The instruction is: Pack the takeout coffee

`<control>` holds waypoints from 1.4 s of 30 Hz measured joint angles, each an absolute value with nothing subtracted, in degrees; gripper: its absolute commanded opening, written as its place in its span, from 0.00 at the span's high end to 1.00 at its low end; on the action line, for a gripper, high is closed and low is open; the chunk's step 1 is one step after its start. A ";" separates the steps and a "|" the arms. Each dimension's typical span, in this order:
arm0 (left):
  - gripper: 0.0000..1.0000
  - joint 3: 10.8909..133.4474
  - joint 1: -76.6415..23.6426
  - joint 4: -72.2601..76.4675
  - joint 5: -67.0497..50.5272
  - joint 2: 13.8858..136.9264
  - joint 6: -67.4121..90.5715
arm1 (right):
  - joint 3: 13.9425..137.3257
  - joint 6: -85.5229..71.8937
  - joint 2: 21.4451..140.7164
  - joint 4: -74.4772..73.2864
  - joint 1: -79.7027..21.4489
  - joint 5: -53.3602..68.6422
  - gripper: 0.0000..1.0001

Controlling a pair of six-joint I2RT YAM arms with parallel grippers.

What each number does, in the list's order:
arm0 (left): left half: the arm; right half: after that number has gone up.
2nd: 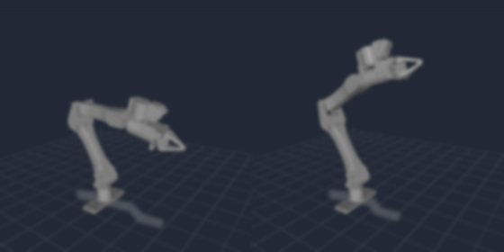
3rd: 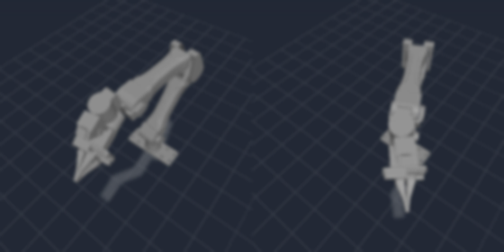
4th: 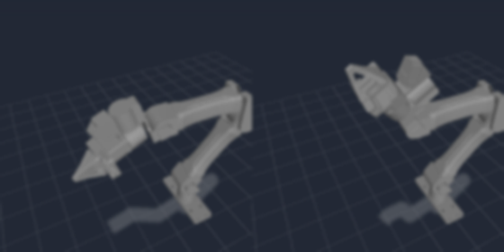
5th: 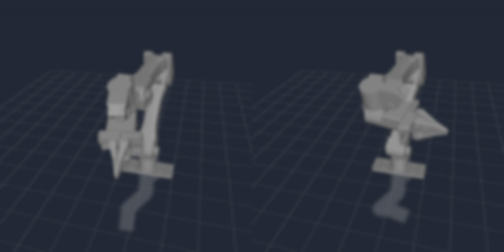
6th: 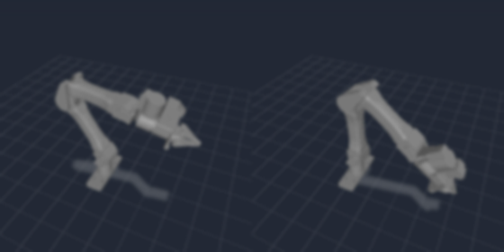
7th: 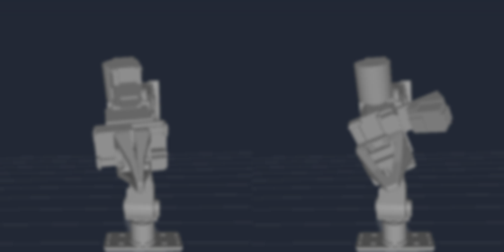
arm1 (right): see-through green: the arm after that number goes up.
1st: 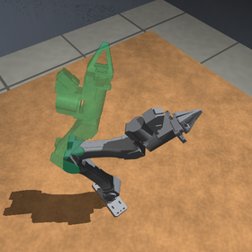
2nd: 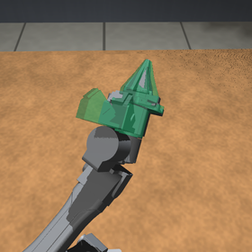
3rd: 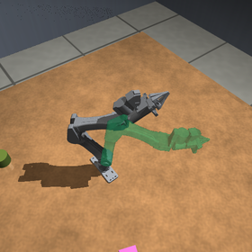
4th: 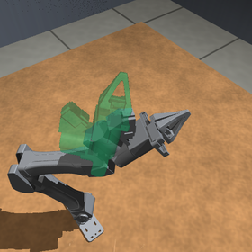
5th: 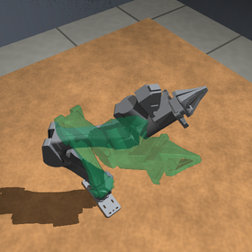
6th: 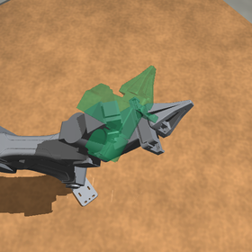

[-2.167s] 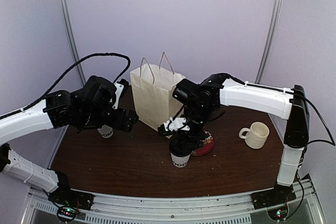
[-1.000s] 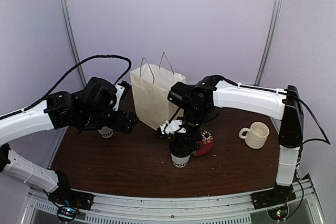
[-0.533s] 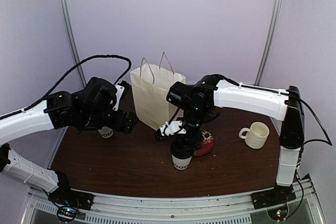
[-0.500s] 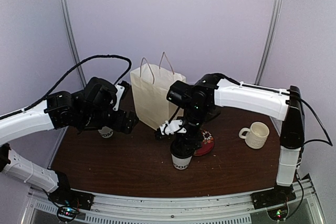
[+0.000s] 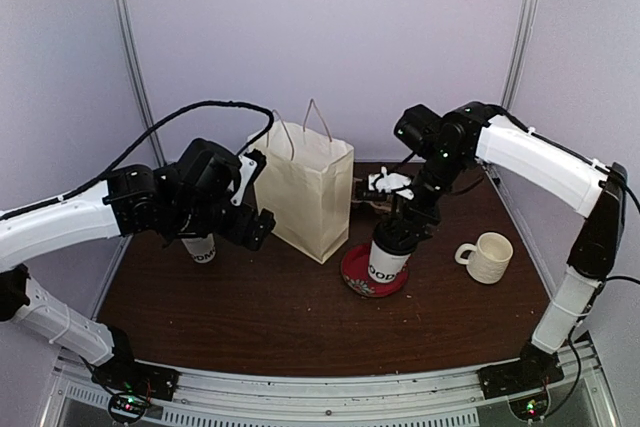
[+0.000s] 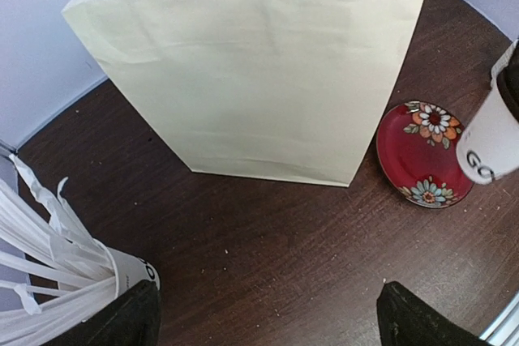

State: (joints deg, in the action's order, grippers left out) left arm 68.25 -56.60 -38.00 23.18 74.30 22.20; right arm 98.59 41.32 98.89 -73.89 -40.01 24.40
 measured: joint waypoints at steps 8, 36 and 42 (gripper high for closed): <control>0.03 71.37 -56.29 -37.56 23.40 76.01 18.90 | 97.97 38.96 97.95 -71.79 -21.52 19.16 0.25; 0.03 71.61 -56.29 -37.56 22.68 75.22 18.33 | 105.16 31.03 113.40 -67.77 -8.73 10.07 0.20; 0.03 71.61 -56.29 -37.58 22.65 75.22 18.33 | 104.71 30.35 113.47 -67.13 -8.62 10.33 0.12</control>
